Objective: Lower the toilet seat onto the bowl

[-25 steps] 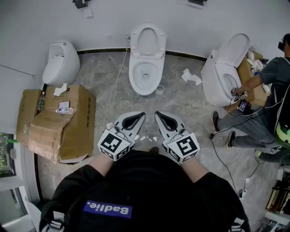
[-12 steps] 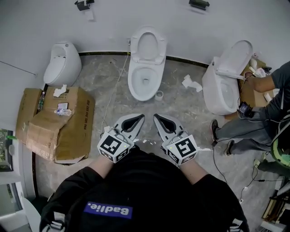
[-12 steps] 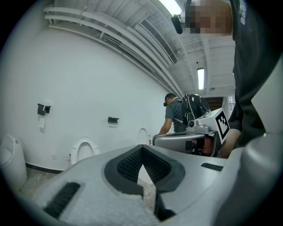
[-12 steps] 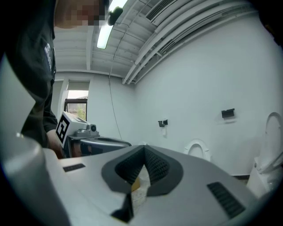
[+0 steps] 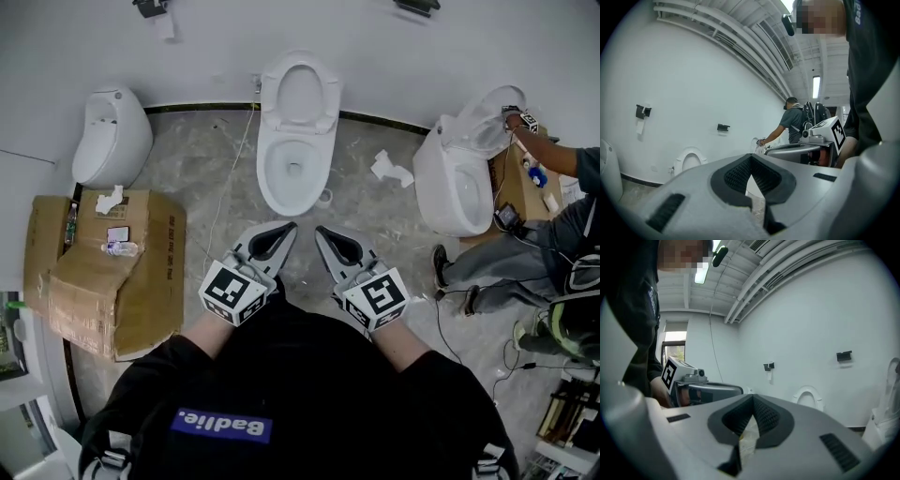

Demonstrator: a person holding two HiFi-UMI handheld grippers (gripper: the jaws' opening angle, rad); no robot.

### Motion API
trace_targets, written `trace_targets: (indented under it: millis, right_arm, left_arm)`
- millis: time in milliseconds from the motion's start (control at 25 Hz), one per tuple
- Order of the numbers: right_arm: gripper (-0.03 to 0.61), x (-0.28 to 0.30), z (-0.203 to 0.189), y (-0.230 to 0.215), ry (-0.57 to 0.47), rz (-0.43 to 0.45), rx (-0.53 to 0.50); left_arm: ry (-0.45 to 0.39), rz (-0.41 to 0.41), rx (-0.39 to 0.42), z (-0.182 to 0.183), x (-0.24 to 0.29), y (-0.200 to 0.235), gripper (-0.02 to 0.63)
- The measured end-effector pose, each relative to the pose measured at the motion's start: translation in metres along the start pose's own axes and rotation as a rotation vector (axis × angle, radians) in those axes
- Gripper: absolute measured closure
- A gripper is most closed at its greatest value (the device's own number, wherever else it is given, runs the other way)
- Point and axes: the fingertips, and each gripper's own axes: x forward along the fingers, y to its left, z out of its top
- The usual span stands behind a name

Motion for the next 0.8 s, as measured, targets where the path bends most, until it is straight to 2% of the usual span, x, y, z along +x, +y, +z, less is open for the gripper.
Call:
trace_targets:
  millis: [440,640,800]
  right_arm:
    - [0.552,0.133,0.034,-0.056,0.033,-0.051,0.015]
    - [0.552,0.163,0.042,-0.075,0.047,-0.090,0.027]
    - [0.552,0.177,0.042,-0.092,0.063,-0.095,0.035]
  left_arm:
    - [0.009,-0.076,-0.024,0.027,0.045,0.139,0.603]
    - [0.013,-0.109,-0.047,0.035,0.056,0.171,0.603]
    - [0.012,-0.101,-0.069,0.038,0.066,0.191,0.603]
